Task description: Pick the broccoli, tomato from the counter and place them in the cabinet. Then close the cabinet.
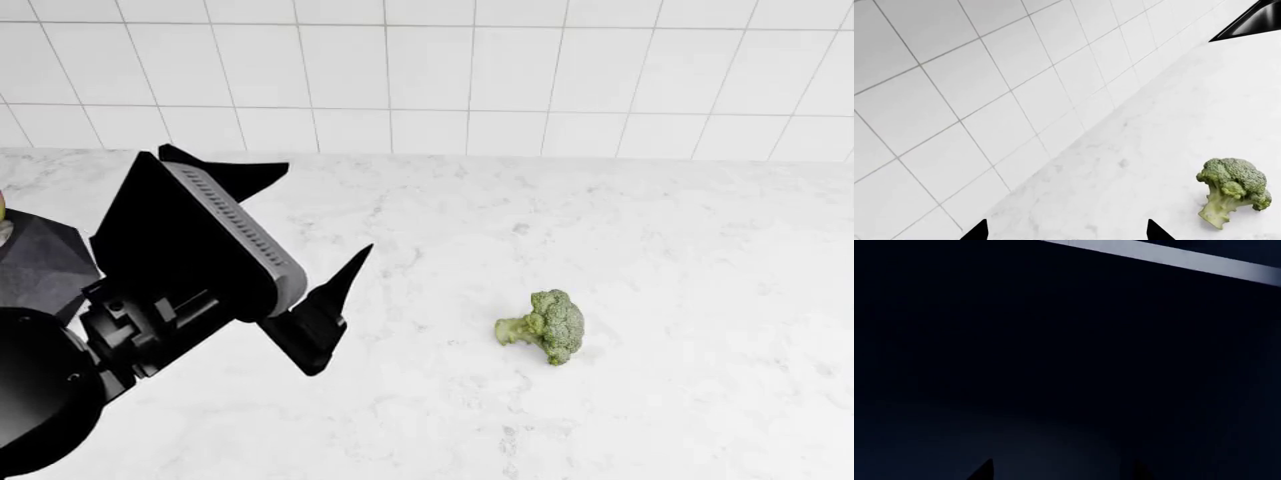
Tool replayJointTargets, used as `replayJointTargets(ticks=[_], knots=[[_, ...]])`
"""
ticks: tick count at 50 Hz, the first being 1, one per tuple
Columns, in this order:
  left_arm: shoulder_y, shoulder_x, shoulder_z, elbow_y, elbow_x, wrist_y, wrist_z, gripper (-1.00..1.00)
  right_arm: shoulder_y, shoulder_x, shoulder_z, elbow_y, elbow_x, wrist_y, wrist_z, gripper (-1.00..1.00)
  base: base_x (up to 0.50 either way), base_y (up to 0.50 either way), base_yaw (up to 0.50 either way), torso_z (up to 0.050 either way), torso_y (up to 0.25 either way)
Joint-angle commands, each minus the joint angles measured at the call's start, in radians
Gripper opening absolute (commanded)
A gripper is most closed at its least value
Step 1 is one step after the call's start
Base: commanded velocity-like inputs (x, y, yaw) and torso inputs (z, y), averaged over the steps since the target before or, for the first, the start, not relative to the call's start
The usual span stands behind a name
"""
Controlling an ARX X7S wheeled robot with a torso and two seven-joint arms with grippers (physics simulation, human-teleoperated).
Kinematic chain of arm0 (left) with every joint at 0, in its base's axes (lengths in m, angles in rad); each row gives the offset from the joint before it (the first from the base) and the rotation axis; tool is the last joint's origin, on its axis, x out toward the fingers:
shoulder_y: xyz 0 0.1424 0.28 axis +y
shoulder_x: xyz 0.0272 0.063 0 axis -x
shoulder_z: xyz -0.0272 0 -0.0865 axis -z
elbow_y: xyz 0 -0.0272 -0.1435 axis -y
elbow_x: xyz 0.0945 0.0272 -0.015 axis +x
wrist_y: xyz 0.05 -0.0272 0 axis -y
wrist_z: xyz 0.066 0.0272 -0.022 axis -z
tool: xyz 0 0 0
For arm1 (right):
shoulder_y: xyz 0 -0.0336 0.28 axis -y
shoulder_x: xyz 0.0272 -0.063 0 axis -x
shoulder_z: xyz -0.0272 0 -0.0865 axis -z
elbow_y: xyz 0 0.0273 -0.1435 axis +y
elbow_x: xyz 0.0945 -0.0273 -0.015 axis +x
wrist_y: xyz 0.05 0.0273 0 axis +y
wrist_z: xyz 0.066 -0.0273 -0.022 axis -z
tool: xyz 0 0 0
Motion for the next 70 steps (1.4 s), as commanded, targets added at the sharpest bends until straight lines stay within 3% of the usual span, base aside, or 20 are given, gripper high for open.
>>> replayJointTargets(ticks=[1,7,17,37,47,60,70], knots=[[0.012,-0.005,0.005,-0.004,0.006,0.014,-0.001,1.0,-0.097,0.107,0.0,-0.373,0.062,0.079,-0.012,1.0,0.0,0.0,0.0,0.0,0.0],[0.018,-0.007,0.006,-0.008,0.012,0.025,-0.001,1.0,-0.155,0.201,0.01,-0.674,0.129,0.188,0.043,1.0,0.0,0.0,0.0,0.0,0.0],[0.019,-0.011,0.005,-0.015,0.017,0.032,-0.009,1.0,-0.204,0.319,0.021,-0.998,0.198,0.318,0.144,1.0,0.0,0.0,0.0,0.0,0.0],[0.031,-0.013,0.02,-0.026,0.038,0.057,-0.015,1.0,-0.307,0.529,0.085,-1.463,0.353,0.459,0.277,1.0,0.0,0.0,0.0,0.0,0.0],[0.038,-0.014,0.017,-0.03,0.045,0.066,-0.027,1.0,-0.369,0.616,0.121,-1.589,0.495,0.552,0.353,1.0,0.0,0.0,0.0,0.0,0.0],[0.053,-0.019,0.012,-0.037,0.051,0.076,-0.043,1.0,-0.527,0.762,0.211,-1.681,0.673,0.552,0.423,1.0,0.0,0.0,0.0,0.0,0.0],[0.047,-0.016,-0.009,-0.024,0.017,0.054,-0.072,1.0,-0.662,0.855,0.268,-1.624,0.776,0.509,0.446,1.0,0.0,0.0,0.0,0.0,0.0]])
